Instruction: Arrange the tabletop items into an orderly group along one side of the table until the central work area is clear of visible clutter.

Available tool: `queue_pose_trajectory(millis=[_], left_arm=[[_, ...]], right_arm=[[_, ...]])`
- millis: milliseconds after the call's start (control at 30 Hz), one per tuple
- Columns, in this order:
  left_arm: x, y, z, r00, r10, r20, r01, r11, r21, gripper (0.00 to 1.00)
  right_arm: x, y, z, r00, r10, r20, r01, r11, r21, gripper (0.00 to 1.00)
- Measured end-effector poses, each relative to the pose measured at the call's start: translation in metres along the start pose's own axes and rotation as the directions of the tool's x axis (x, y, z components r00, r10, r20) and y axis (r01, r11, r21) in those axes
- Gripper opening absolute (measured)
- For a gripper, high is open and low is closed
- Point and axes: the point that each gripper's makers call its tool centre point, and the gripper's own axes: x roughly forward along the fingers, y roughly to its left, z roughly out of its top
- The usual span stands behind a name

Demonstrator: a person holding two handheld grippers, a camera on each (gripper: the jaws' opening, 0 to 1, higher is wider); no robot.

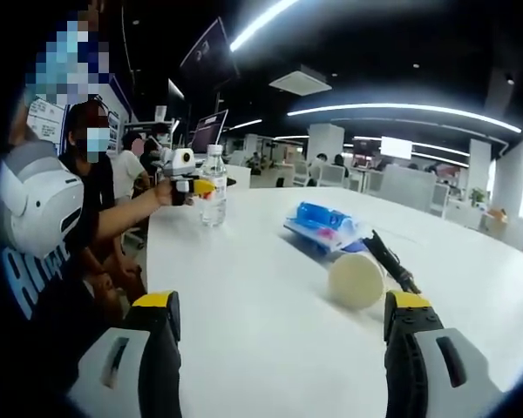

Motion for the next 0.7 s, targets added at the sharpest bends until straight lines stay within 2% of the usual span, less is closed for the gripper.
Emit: queue_pose_trajectory(millis=[200, 567, 700], left_arm=[[0.006, 0.012, 0.007, 0.999, -0.010, 0.035, 0.011, 0.999, -0.040, 0.41], [0.012, 0.033, 0.020, 0.999, -0.019, 0.033, 0.020, 1.000, -0.018, 0.41], [0.015, 0.037, 0.021, 0.997, -0.055, 0.049, 0.056, 0.998, -0.011, 0.41]], right_arm=[[-0.001, -0.001, 0.000, 1.000, -0.004, -0.003, 0.004, 1.000, 0.000, 0.94], [-0.003, -0.002, 0.002, 1.000, -0.010, 0.000, 0.010, 1.000, 0.001, 0.94], [-0.003, -0.002, 0.001, 1.000, -0.012, -0.003, 0.012, 1.000, -0.001, 0.94]])
